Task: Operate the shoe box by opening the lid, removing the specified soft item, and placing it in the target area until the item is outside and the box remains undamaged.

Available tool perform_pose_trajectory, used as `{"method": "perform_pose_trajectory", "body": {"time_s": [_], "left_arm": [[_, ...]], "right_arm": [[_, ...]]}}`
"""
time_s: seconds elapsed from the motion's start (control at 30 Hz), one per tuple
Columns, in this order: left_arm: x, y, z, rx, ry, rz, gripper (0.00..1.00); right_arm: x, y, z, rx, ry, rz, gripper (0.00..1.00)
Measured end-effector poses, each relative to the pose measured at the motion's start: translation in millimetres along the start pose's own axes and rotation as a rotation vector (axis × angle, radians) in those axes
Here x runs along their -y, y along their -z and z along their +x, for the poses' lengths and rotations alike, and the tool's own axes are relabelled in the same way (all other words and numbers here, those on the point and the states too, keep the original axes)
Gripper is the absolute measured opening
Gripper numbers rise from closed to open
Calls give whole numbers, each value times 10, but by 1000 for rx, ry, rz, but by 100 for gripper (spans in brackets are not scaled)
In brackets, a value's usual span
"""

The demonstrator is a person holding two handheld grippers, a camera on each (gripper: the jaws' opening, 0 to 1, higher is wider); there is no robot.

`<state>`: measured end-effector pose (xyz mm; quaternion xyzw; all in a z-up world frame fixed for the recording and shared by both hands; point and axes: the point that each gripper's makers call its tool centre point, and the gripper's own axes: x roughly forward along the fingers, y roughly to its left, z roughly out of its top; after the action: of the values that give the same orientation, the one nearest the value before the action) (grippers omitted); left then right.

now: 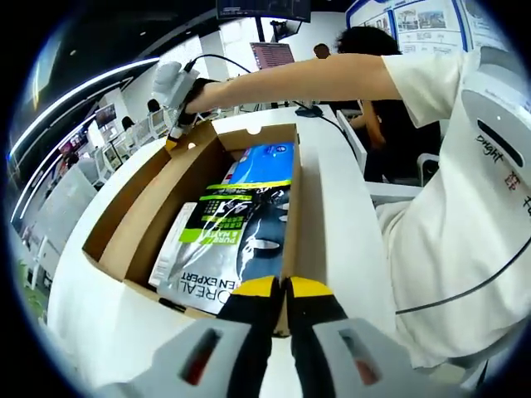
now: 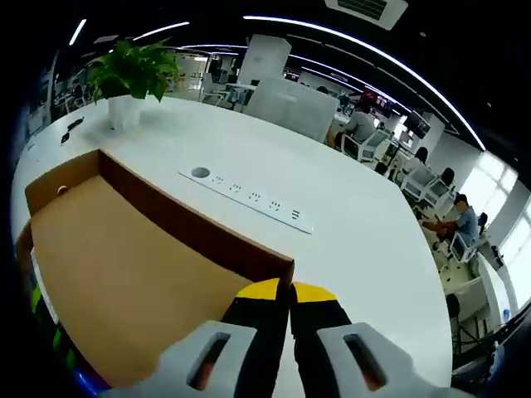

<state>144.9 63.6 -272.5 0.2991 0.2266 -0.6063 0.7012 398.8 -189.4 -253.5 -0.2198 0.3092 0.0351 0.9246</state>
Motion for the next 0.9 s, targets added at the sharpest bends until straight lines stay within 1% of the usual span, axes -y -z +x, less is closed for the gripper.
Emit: {"method": "perform_pose_trajectory", "body": {"time_s": [0.1, 0.13, 0.23, 0.53, 0.63, 0.73, 0.8, 0.9], "left_arm": [[0, 0, 0, -2, -3, 2, 4], [0, 0, 0, -2, -4, 3, 4], [-1, 1, -1, -1, -7, 1, 4], [0, 2, -1, -2, -5, 1, 4], [4, 3, -1, -2, -6, 2, 4], [5, 3, -1, -1, -7, 0, 5], [6, 3, -1, -2, -7, 1, 5], [7, 4, 1, -3, -9, 1, 5]], "right_arm": [[3, 5, 28, -8, 0, -23, 2], [50, -44, 96, -12, -6, -22, 2], [85, -77, 134, -10, -18, -11, 3], [97, -69, 130, 18, -35, -12, 4], [136, -103, 118, 38, -39, -6, 5], [147, -192, 107, 78, -47, 8, 6], [149, -231, 89, 99, -64, 31, 7], [145, -290, 30, 131, -103, 100, 9]]}}
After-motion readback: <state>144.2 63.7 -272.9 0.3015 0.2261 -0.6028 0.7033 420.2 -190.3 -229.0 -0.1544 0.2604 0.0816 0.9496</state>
